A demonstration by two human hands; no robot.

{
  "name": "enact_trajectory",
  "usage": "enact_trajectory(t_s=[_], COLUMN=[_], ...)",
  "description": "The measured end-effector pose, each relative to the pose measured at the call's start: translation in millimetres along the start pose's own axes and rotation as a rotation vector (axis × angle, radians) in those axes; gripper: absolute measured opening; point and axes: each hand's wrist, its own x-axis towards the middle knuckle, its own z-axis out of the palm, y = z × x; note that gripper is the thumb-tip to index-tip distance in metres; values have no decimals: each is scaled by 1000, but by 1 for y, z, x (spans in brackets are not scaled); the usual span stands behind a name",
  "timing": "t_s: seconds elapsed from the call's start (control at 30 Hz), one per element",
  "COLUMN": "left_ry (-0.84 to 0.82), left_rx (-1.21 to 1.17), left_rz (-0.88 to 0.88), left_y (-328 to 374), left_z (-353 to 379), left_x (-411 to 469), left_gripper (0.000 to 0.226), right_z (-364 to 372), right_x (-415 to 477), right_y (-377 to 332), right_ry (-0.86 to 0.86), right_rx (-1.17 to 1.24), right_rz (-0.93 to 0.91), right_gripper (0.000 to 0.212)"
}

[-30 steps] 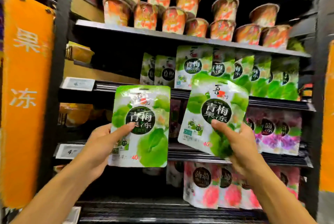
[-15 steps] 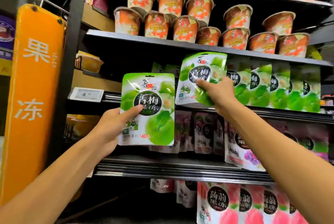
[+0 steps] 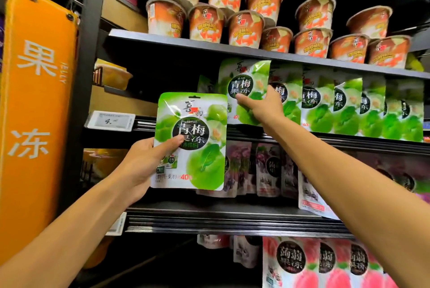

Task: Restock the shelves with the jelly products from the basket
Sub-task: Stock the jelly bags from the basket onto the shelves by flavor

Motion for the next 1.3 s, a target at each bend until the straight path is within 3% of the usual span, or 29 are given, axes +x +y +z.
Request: enact_trajectory(t_s=[0.07,0.2,0.27,0.47,0.83,1.03,1.17,1.23,1.3], left_ry=[-12,-8,-1,11,7,0,2,-2,0], left_rx=[8,16,4,8,25,29,36,26,22], left_rz=[-2,-10,-17,-38,-57,-47,-50,-53,-45], left_y=[-3,-7,-7,-7,-2,4,6,10,13], left_z=[-3,-8,-11,-11,-4,6,17,20,22], left_x=[-1,-3,-3,-2,4,12,18,22,26], left_gripper=[26,32,35,28,37,42,35,30,28], right_z=[-4,-23,-32,-39,-27,-37,-37,-36,-33], right_x=[-4,-9,-11,-12,-8,-8,-12,-19,-27], right_y=[2,4,3,1,7,9,6,-1,-10], right_ry=[-31,-138,-155,-140,-77,-90,12,122,9], right_rx=[-32,-150,-200,-249,-370,-313,-387,-445,-269], right_rz=[10,23,27,41,61,47,-28,-173,-193], right_gripper=[67,56,64,83,78,79,72,55,31])
